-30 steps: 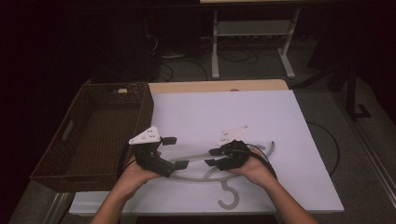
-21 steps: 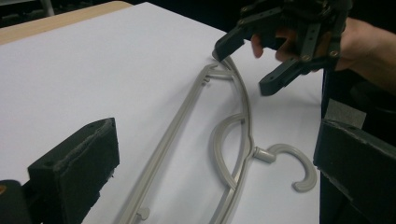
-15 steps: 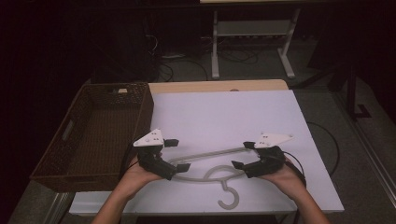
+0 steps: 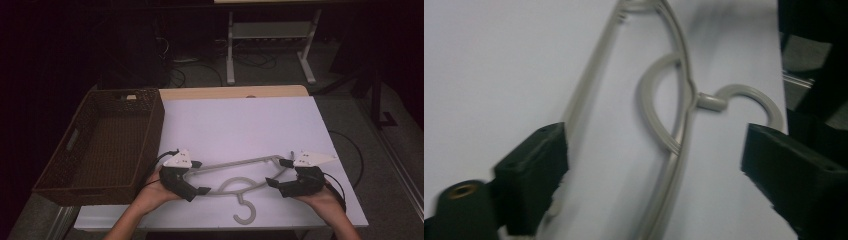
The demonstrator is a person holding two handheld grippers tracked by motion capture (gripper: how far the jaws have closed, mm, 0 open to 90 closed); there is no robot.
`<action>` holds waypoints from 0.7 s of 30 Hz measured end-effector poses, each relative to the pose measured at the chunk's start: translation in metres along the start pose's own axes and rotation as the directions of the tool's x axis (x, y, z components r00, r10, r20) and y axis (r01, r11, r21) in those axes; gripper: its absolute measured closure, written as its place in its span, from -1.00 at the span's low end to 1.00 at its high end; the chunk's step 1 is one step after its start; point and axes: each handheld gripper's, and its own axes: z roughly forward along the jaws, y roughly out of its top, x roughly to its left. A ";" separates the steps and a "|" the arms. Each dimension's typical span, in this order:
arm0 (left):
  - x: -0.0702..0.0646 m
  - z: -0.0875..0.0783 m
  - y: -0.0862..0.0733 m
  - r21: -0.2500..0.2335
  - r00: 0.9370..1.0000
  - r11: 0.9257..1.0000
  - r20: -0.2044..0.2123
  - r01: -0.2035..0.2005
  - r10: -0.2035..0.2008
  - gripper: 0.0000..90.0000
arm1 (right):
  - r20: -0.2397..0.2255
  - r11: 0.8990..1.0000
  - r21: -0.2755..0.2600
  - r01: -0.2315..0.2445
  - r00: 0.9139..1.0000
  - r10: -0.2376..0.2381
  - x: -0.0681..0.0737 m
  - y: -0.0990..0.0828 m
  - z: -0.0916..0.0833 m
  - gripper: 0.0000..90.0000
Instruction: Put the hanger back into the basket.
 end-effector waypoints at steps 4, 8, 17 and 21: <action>-0.002 0.012 -0.002 0.053 0.999 0.997 0.016 -0.050 0.050 -0.56 | 0.011 1.000 -0.005 -0.012 1.000 0.012 -0.003 -0.001 -0.002 -0.59; -0.006 0.021 -0.003 0.082 0.996 0.993 0.042 -0.079 0.076 -0.35 | 0.008 1.000 -0.003 -0.012 1.000 0.012 -0.004 -0.002 0.000 -0.59; -0.010 0.034 -0.005 0.131 0.989 0.982 0.077 -0.138 0.128 0.11 | 0.007 1.000 0.004 -0.016 1.000 0.016 -0.004 -0.003 0.001 -0.59; -0.010 0.037 -0.007 0.140 0.987 0.978 0.070 -0.151 0.143 0.30 | 0.008 1.000 0.006 -0.014 1.000 0.014 -0.005 -0.003 0.002 -0.58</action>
